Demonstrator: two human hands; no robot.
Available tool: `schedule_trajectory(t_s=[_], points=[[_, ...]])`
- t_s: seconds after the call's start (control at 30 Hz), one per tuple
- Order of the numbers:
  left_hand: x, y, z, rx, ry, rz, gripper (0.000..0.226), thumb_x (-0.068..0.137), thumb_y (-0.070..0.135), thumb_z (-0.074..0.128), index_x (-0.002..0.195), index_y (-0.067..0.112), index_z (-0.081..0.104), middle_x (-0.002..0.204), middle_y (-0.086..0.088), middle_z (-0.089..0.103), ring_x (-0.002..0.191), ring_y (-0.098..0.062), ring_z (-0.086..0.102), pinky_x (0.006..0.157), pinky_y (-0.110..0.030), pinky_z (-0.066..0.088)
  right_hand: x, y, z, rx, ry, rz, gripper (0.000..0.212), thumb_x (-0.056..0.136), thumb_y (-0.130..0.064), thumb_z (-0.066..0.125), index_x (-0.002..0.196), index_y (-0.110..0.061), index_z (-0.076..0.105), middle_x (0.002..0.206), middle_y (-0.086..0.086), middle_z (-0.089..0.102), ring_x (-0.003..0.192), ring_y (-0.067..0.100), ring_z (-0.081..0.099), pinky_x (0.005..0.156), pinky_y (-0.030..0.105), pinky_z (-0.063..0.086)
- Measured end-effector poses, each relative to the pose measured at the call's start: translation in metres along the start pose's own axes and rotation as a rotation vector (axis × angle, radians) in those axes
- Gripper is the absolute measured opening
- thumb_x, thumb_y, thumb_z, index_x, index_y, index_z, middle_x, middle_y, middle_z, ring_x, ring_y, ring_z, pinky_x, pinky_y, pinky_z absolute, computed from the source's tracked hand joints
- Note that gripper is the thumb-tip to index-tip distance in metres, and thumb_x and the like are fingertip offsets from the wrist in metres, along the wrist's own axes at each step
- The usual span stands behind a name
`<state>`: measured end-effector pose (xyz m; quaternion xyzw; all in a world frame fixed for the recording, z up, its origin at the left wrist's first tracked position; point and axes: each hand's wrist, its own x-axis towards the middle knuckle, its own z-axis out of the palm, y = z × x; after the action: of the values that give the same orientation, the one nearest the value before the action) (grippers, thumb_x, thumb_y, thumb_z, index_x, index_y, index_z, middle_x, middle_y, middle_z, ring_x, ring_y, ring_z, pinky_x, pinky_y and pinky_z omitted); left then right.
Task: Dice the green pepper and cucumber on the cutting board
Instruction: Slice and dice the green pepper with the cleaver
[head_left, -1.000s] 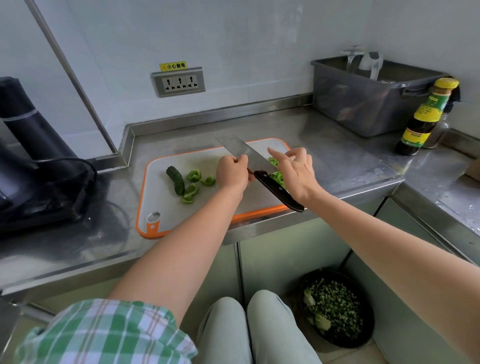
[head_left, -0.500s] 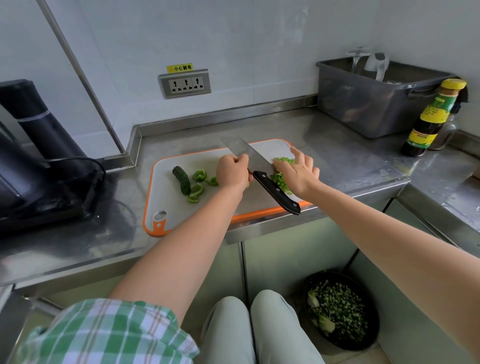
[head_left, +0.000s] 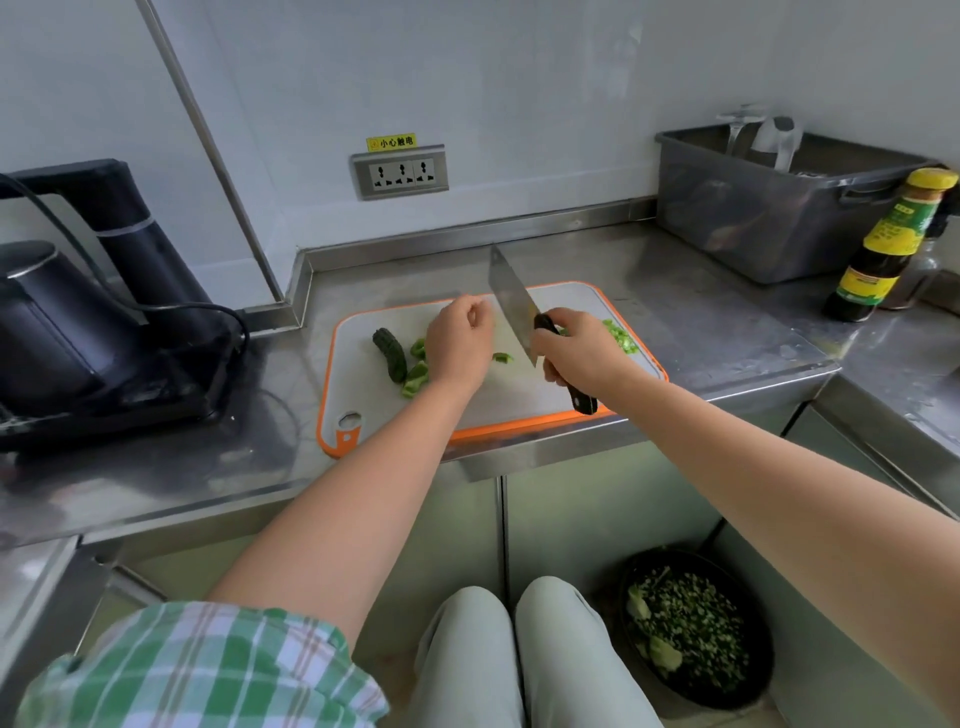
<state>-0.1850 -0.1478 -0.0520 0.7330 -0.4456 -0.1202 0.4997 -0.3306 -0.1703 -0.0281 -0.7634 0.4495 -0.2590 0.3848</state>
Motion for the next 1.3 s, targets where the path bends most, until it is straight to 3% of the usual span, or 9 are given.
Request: schedule_trajectory(t_s=[0.1, 0.27, 0.37, 0.6, 0.7, 0.83, 0.97, 1.13, 1.3], points=[[-0.002, -0.028, -0.015, 0.337, 0.074, 0.093, 0.018, 0.087, 0.014, 0.055, 0.096, 0.017, 0.071, 0.102, -0.007, 0.067, 0.1, -0.029, 0.058, 0.085, -0.036, 0.047, 0.003, 0.004, -0.003, -0.034, 0.008, 0.071, 0.016, 0.087, -0.015, 0.048, 0.098, -0.008, 0.057, 0.064, 0.008, 0.062, 0.047, 0.012, 0.053, 0.055, 0.026, 0.043], [-0.013, -0.044, -0.022, 0.6, 0.027, 0.175, 0.022, 0.085, 0.021, 0.062, 0.105, 0.02, 0.07, 0.108, -0.007, 0.062, 0.105, -0.03, 0.048, 0.089, -0.033, 0.039, 0.002, 0.007, -0.001, -0.145, -0.079, 0.137, 0.02, 0.088, -0.013, 0.044, 0.103, -0.003, 0.053, 0.063, 0.009, 0.062, 0.045, 0.015, 0.052, 0.05, 0.024, 0.044], [-0.012, -0.04, -0.013, 0.576, -0.033, 0.289, 0.029, 0.087, 0.016, 0.06, 0.115, 0.02, 0.068, 0.108, -0.005, 0.064, 0.104, -0.028, 0.047, 0.087, -0.032, 0.037, 0.005, 0.005, 0.001, -0.269, -0.13, 0.156, 0.014, 0.09, -0.018, 0.044, 0.096, -0.007, 0.049, 0.063, 0.008, 0.065, 0.041, 0.015, 0.053, 0.045, 0.022, 0.044], [0.003, -0.034, 0.011, 0.641, -0.136, 0.396, 0.026, 0.09, 0.018, 0.061, 0.113, 0.022, 0.071, 0.105, -0.005, 0.067, 0.102, -0.029, 0.049, 0.081, -0.035, 0.039, 0.021, 0.013, 0.0, -0.484, -0.103, 0.176, 0.024, 0.095, -0.023, 0.043, 0.081, -0.004, 0.048, 0.059, 0.01, 0.056, 0.053, 0.029, 0.06, 0.058, 0.036, 0.055], [0.008, -0.031, 0.016, 0.631, -0.106, 0.336, 0.018, 0.089, 0.019, 0.061, 0.099, 0.023, 0.076, 0.096, -0.003, 0.071, 0.099, -0.028, 0.051, 0.072, -0.033, 0.04, 0.024, 0.017, -0.006, -0.416, -0.131, 0.253, 0.021, 0.092, -0.014, 0.041, 0.074, -0.005, 0.044, 0.055, 0.014, 0.056, 0.035, 0.024, 0.053, 0.043, 0.025, 0.047], [0.007, -0.024, 0.017, 0.461, -0.083, 0.136, 0.015, 0.083, 0.022, 0.063, 0.079, 0.016, 0.076, 0.08, -0.003, 0.072, 0.086, -0.028, 0.061, 0.062, -0.029, 0.045, 0.025, 0.009, 0.0, -0.428, -0.138, 0.22, 0.015, 0.087, -0.007, 0.041, 0.073, -0.004, 0.047, 0.055, 0.013, 0.06, 0.031, 0.021, 0.052, 0.043, 0.024, 0.047], [-0.002, -0.018, 0.015, 0.306, -0.124, -0.077, 0.039, 0.077, 0.03, 0.068, 0.048, 0.012, 0.05, 0.052, -0.004, 0.04, 0.056, -0.026, 0.038, 0.047, -0.028, 0.026, 0.027, 0.0, 0.009, -0.467, -0.131, 0.197, 0.013, 0.086, -0.007, 0.04, 0.076, -0.004, 0.048, 0.058, 0.012, 0.063, 0.038, 0.023, 0.055, 0.048, 0.028, 0.051], [-0.018, -0.028, 0.014, 0.374, -0.086, -0.096, 0.018, 0.078, 0.038, 0.07, 0.077, 0.021, 0.076, 0.077, 0.0, 0.072, 0.076, -0.025, 0.065, 0.059, -0.025, 0.044, 0.027, 0.0, 0.002, -0.41, -0.152, 0.223, 0.01, 0.082, -0.002, 0.042, 0.075, 0.0, 0.049, 0.061, 0.016, 0.061, 0.044, 0.028, 0.059, 0.052, 0.033, 0.053], [-0.027, -0.048, 0.016, 0.267, 0.055, 0.018, 0.016, 0.077, 0.033, 0.075, 0.09, 0.024, 0.072, 0.075, 0.008, 0.068, 0.084, -0.024, 0.06, 0.076, -0.034, 0.049, 0.024, -0.001, 0.012, -0.557, -0.086, 0.178, 0.01, 0.083, -0.004, 0.043, 0.073, -0.007, 0.042, 0.06, 0.009, 0.054, 0.046, 0.024, 0.057, 0.045, 0.022, 0.039]])
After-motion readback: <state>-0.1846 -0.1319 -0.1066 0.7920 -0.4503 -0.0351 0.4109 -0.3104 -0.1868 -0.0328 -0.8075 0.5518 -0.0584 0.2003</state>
